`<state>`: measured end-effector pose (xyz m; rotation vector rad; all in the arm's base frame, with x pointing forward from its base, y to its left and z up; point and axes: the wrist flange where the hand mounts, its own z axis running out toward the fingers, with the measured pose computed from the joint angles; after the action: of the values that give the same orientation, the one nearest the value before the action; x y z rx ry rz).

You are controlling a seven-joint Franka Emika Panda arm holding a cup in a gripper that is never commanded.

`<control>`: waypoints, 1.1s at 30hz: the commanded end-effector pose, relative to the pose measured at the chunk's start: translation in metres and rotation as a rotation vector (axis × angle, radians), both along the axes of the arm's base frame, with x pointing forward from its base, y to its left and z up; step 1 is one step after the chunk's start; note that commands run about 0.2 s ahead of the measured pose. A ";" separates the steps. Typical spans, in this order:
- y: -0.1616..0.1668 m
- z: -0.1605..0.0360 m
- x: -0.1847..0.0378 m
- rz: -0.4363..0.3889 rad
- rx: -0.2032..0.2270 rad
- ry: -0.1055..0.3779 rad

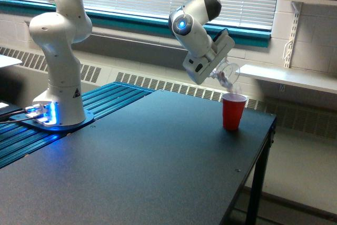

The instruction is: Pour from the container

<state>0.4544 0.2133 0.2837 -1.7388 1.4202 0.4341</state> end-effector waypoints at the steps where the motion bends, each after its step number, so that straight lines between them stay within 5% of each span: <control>1: 0.028 -0.007 -0.013 0.068 -0.018 -0.009; 14: 0.063 -0.016 -0.020 0.120 -0.033 -0.002; 33: 0.062 -0.011 -0.005 0.078 -0.042 -0.026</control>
<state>0.4441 0.2766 0.2716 -1.8382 1.3485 0.4432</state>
